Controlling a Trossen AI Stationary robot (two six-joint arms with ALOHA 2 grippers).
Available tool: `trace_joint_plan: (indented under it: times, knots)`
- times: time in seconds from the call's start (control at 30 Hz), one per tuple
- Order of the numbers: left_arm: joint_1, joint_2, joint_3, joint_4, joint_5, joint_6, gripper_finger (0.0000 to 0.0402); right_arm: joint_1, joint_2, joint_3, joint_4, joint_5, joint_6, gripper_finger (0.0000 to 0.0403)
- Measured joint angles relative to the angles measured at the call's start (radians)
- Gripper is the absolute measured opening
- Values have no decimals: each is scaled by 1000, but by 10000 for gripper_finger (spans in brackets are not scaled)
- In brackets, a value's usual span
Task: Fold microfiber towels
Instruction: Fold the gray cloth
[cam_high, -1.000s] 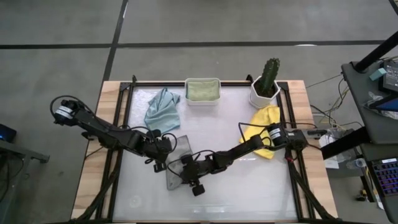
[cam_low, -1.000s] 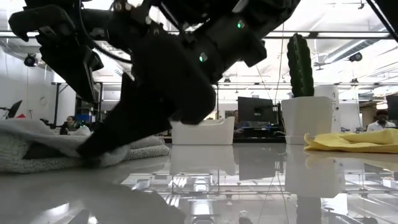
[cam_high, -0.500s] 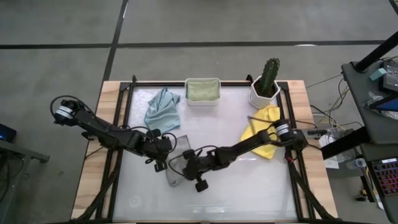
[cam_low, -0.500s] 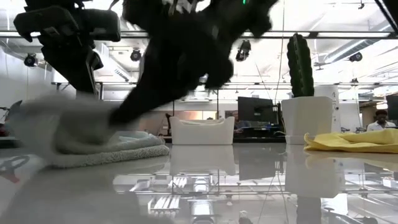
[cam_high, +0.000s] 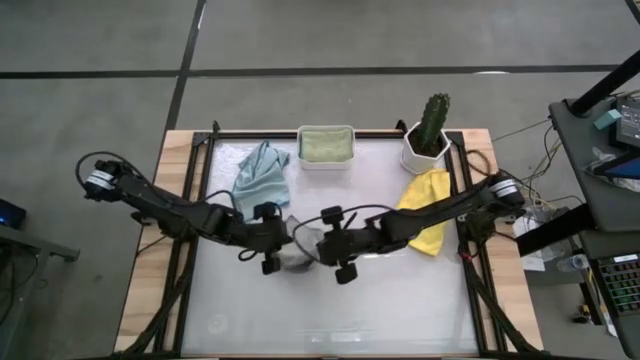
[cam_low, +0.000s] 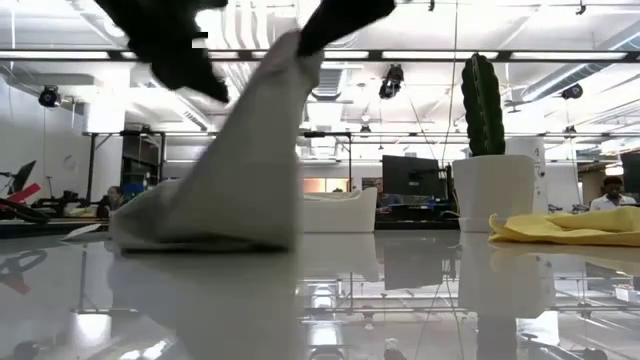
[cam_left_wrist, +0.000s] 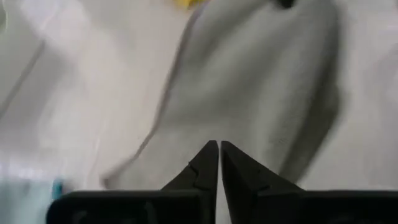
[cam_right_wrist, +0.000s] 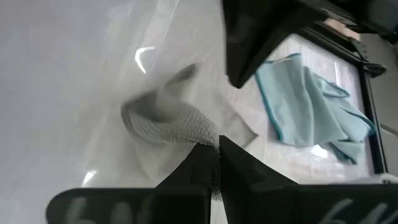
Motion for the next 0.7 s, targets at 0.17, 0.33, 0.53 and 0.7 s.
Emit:
trace_joint_plan:
  times: [0.17,0.33,0.53,0.7]
  knots:
    - [0,0,8,221,0,128,56,0,-100,-65,3,1,91,9]
    - [0,42,-8,407,0,253,112,20,-162,-116,-4,2,122,9]
    - [2,130,-9,488,-1,350,152,58,-240,-115,-10,0,122,9]
    - [2,192,3,509,-3,373,155,60,-310,-107,-30,45,199,9]
